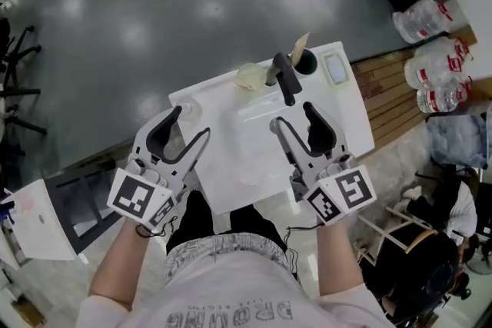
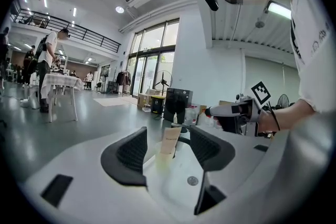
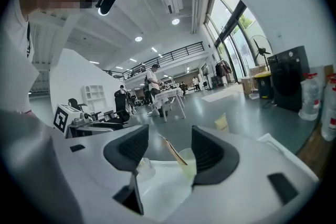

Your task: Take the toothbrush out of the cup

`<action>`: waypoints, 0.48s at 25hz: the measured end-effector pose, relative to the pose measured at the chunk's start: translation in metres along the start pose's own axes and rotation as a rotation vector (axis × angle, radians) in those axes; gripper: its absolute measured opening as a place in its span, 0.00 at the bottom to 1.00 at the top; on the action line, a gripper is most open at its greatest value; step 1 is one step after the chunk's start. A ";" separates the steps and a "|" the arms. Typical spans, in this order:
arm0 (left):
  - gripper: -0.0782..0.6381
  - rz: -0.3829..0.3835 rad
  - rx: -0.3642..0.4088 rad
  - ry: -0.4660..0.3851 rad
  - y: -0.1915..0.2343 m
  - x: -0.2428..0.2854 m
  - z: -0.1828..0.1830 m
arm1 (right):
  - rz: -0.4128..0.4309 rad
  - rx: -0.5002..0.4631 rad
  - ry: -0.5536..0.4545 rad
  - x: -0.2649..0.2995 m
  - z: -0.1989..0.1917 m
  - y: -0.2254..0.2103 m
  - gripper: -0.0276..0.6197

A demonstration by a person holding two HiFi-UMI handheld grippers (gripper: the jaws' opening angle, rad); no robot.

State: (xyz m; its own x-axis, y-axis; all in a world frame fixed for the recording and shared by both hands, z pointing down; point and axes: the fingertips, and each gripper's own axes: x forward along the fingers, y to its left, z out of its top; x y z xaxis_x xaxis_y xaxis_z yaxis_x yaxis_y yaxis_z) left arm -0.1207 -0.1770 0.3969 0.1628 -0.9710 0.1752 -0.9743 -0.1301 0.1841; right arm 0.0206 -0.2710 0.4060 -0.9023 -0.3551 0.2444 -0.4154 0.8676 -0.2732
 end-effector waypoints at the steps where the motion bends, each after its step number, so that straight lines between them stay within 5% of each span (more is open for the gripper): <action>1: 0.48 0.004 -0.005 0.004 0.004 -0.002 -0.003 | 0.006 -0.005 0.007 0.005 -0.003 0.002 0.45; 12: 0.48 0.045 -0.045 0.030 0.029 -0.017 -0.024 | 0.057 -0.083 0.088 0.053 -0.032 0.012 0.45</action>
State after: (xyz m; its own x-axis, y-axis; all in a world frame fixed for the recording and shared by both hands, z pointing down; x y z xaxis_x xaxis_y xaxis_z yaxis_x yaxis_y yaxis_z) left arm -0.1479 -0.1597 0.4229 0.1243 -0.9690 0.2135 -0.9729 -0.0767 0.2184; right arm -0.0281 -0.2684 0.4454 -0.9089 -0.2759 0.3126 -0.3499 0.9125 -0.2120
